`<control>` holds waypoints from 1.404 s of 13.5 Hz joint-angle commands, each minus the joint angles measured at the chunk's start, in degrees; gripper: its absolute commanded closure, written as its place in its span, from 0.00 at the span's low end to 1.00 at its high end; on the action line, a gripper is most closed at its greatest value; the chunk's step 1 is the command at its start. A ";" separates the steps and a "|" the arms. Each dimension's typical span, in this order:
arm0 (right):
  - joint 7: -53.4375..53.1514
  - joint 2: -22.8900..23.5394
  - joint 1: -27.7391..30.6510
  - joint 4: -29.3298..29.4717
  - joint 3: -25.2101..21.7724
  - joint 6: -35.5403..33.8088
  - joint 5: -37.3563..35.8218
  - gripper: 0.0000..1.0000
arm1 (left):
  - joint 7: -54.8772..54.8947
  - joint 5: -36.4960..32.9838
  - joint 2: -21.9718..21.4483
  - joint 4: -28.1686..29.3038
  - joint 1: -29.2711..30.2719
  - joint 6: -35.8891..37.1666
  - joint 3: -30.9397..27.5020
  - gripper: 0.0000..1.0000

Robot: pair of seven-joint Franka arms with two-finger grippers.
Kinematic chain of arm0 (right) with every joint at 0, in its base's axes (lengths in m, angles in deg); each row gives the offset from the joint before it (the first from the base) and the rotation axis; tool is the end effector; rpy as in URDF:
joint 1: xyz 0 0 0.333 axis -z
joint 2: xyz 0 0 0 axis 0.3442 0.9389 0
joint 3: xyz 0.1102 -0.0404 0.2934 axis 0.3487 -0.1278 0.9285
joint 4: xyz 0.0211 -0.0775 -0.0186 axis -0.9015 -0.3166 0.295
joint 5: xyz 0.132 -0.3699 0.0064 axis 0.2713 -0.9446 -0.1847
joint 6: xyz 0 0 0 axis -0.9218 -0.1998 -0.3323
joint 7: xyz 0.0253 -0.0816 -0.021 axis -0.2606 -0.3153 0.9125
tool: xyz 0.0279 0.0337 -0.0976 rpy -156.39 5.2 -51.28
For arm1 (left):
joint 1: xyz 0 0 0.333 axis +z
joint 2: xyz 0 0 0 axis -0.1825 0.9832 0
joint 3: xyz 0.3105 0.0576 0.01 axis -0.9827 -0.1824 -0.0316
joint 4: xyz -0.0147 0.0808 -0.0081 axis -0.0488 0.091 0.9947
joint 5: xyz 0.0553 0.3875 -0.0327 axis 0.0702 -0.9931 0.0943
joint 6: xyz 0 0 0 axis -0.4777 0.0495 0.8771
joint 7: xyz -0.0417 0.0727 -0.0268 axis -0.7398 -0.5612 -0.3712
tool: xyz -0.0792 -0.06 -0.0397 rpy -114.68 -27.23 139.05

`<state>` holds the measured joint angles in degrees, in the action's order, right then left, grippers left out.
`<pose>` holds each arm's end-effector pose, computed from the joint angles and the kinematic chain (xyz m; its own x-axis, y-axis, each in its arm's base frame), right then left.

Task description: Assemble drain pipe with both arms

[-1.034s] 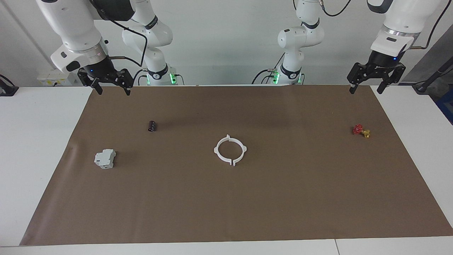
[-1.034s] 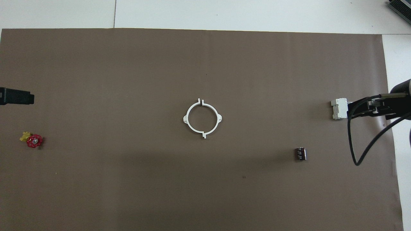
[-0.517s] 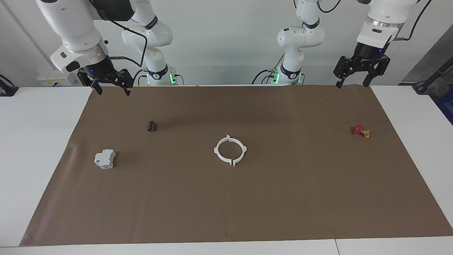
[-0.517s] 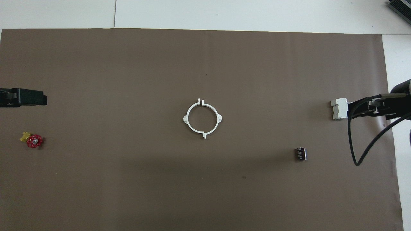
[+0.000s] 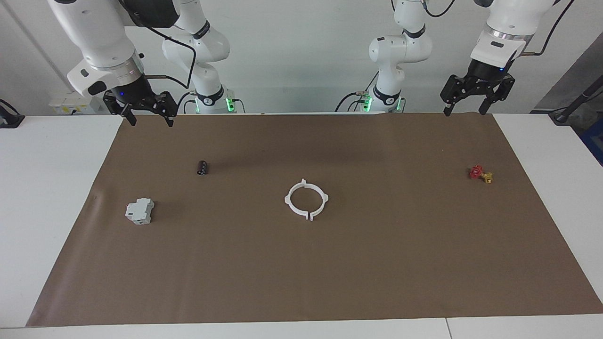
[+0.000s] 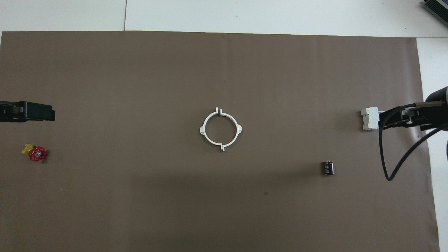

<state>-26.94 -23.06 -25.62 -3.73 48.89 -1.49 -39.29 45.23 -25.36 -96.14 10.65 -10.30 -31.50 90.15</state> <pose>0.5381 0.0123 0.6196 0.9958 -0.0425 -0.0812 -0.0393 -0.9984 0.0405 0.5139 -0.0552 0.6678 0.9919 -0.0367 0.1216 -0.0372 -0.9993 0.0012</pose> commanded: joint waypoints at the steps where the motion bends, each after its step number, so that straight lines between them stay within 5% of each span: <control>1: -0.61 -0.76 0.83 -0.19 0.36 -0.51 1.27 0.00 | -0.67 -0.09 1.17 -5.42 -1.09 3.17 -0.96 0.00; 19: 0.97 -0.93 0.13 0.86 0.71 -4.45 1.18 0.00 | -2.60 0.96 0.56 -2.80 -0.31 3.88 -0.61 0.00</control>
<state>-26.92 -23.14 -25.81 -3.56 49.34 -2.92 -39.28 44.25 -24.79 -95.53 7.81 -10.28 -27.06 90.04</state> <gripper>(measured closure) 0.000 0.000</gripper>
